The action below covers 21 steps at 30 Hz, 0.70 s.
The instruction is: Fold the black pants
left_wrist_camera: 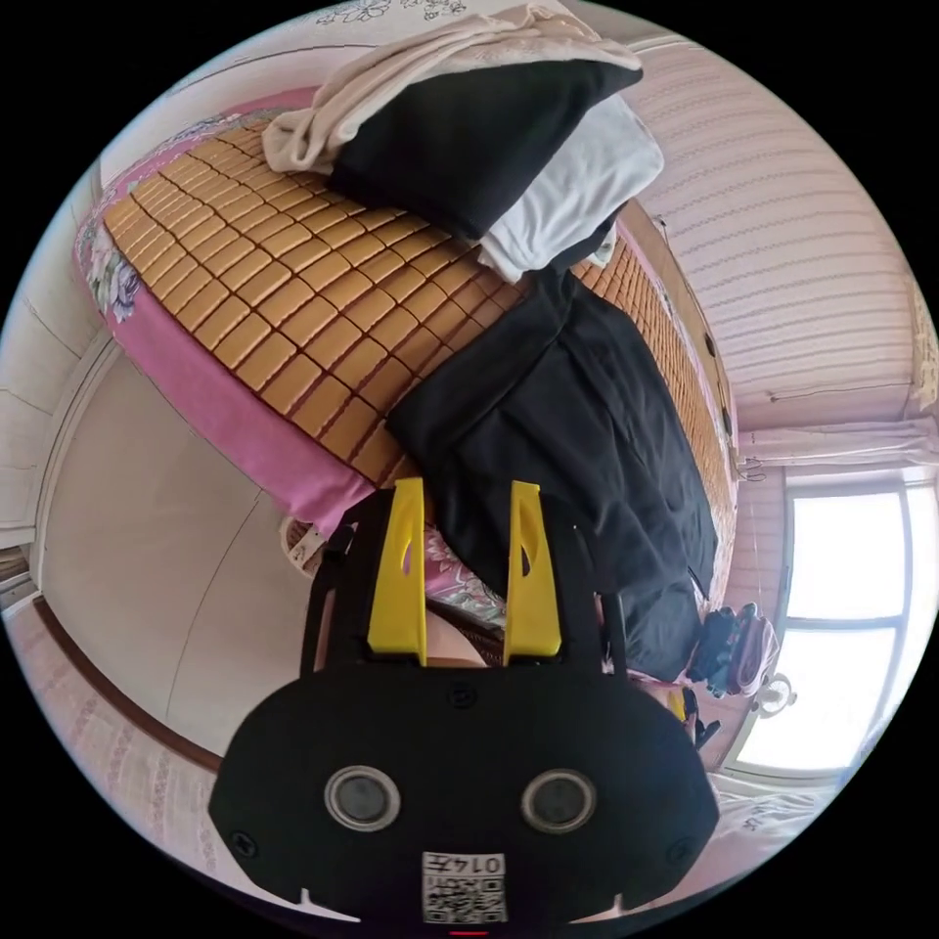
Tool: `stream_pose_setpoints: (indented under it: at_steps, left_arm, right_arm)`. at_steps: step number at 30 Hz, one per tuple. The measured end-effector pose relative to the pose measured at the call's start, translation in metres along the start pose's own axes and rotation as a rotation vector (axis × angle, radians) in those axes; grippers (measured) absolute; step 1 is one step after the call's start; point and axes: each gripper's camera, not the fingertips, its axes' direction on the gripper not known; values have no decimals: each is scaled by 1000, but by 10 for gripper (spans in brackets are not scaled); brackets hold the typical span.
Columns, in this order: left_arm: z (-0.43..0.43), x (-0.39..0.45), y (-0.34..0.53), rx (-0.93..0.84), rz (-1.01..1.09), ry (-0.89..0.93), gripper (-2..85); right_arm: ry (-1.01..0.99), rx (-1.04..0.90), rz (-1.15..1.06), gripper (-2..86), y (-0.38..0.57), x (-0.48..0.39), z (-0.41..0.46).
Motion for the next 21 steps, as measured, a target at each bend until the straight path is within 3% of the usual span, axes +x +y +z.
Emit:
stream_pose_setpoints:
  at_steps: [4, 6, 13, 16, 21]
  left_arm:
    - [-2, 13, 3, -1, 13, -52, 125]
    - [3, 15, 3, -16, -3, -48, 120]
    - [6, 45, 3, -20, 66, -132, -2]
    - [-2, 55, 9, 25, 99, -91, -8]
    - [-28, 89, 6, 139, 197, 14, -10]
  right_arm:
    - [-103, -17, 78, 109, -10, 29, 3]
    - [-132, -15, 82, 53, -15, 38, -2]
    - [-213, 55, -59, 9, -29, 42, -50]
    - [-183, 109, -180, 6, -43, 24, -78]
    - [9, 188, -567, 4, -84, -65, -103]
